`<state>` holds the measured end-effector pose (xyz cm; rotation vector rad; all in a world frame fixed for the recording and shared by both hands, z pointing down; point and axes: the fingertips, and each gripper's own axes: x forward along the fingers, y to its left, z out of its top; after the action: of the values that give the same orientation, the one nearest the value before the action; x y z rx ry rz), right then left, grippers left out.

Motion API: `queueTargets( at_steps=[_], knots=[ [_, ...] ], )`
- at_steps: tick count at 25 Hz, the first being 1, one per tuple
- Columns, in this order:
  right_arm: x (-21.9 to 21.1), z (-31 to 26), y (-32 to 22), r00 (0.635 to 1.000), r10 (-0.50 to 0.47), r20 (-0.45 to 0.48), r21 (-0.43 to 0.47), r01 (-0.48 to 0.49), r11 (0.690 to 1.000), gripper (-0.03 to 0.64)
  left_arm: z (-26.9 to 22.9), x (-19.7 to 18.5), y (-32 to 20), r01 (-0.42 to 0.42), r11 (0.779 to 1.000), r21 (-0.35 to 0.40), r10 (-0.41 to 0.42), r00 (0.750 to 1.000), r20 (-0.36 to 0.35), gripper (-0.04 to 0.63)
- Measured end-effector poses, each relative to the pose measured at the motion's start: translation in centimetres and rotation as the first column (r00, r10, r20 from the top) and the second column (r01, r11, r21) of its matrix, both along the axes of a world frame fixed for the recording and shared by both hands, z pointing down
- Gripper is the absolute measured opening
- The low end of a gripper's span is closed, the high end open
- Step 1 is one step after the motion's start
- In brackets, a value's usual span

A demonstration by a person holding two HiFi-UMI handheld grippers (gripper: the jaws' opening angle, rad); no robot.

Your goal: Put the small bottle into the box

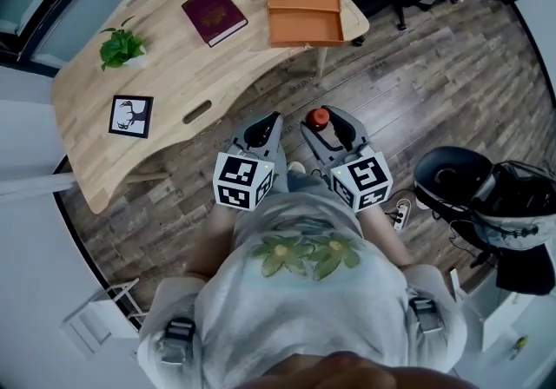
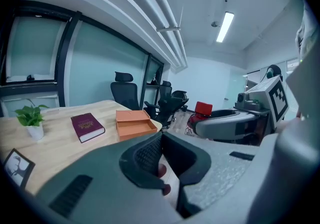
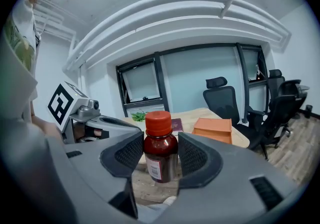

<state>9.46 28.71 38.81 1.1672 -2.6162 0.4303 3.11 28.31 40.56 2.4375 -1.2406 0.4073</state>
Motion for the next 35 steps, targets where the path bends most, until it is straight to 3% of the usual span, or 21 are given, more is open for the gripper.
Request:
queueTargets(
  at_steps=[8, 16, 35],
  knots=[
    [-0.4, -1.2, -5.9, 1.0, 0.017, -0.002, 0.03, -0.017, 0.999, 0.213, -1.7, -2.3, -6.6, 0.024, 0.999, 0.042, -0.024, 1.0, 0.001, 0.008],
    [-1.0, -2.0, -11.8, 0.999, 0.041, -0.004, 0.047, -0.041, 0.998, 0.213, -2.1, -2.8, -12.7, -0.003, 0.999, 0.053, 0.003, 1.0, 0.002, 0.007],
    [-3.1, -1.0, -22.0, 0.992, 0.118, -0.038, -0.012, -0.119, 0.993, 0.213, 0.2, -5.1, -21.9, -0.089, 0.995, -0.044, 0.087, 0.995, -0.042, 0.008]
  ],
)
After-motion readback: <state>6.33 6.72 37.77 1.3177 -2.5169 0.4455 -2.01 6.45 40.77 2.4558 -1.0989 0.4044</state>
